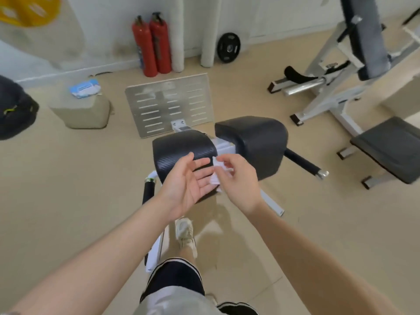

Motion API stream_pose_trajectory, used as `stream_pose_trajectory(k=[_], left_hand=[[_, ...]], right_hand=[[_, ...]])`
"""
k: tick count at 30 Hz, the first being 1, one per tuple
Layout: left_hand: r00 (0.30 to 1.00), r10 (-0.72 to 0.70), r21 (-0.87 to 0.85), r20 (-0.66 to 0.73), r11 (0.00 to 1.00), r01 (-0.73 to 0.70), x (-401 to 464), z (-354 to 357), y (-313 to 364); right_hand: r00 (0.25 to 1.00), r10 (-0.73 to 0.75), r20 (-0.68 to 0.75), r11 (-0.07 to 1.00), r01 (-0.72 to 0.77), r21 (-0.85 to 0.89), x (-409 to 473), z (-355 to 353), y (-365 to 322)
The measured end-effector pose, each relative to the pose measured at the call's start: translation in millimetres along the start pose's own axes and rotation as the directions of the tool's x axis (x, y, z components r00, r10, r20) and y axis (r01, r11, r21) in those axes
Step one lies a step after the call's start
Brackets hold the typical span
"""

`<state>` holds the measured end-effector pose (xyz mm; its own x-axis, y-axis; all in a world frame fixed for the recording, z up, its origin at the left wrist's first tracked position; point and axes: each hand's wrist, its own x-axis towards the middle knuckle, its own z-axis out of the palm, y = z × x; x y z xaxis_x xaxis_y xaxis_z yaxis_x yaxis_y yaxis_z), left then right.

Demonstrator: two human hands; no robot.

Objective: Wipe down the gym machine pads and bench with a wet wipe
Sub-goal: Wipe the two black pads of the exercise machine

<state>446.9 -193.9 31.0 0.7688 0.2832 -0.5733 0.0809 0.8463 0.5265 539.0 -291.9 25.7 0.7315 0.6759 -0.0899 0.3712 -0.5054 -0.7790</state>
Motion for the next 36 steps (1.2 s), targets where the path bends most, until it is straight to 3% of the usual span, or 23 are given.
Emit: stream_pose_trajectory(k=[2,5,10,14,17,23,27,32,34,36], left_hand=[[1.0,0.001,-0.026,-0.001,1.0,-0.001,16,-2,23],[1.0,0.001,0.017,-0.017,1.0,0.0,37,-16,60],[0.999,0.042,0.429,0.005,0.902,-0.04,69,-52,110],[0.953,0.19,0.571,-0.237,0.821,-0.021,105,-79,129],[0.894,0.217,0.68,-0.393,0.723,0.123,133,-108,130],[0.842,0.046,0.615,-0.538,0.704,0.355,169,-147,117],[0.823,0.031,0.59,-0.567,0.712,0.38,177,-160,105],[0.802,-0.016,0.478,-0.597,0.796,0.372,180,-163,101],[0.816,-0.01,0.442,-0.578,0.837,0.323,180,-163,101],[0.835,-0.006,0.418,-0.55,0.864,0.281,178,-162,101]], right_hand=[[0.987,-0.09,0.134,0.994,0.097,-0.047,24,8,-13],[0.967,-0.139,0.212,0.977,0.168,-0.127,64,18,-29],[0.968,0.047,0.245,0.998,-0.036,-0.047,137,40,-49],[0.954,0.034,0.299,0.97,0.04,-0.24,191,74,-37],[0.919,0.039,0.393,0.938,0.101,-0.331,237,107,-25],[0.755,-0.113,0.646,0.782,0.469,-0.411,305,181,-11],[0.613,-0.049,0.788,0.664,0.61,-0.433,310,218,3],[0.371,-0.03,0.928,0.761,0.61,-0.22,298,221,15],[0.345,-0.056,0.937,0.789,0.59,-0.17,306,209,22],[0.388,-0.006,0.922,0.769,0.591,-0.244,320,195,35]])
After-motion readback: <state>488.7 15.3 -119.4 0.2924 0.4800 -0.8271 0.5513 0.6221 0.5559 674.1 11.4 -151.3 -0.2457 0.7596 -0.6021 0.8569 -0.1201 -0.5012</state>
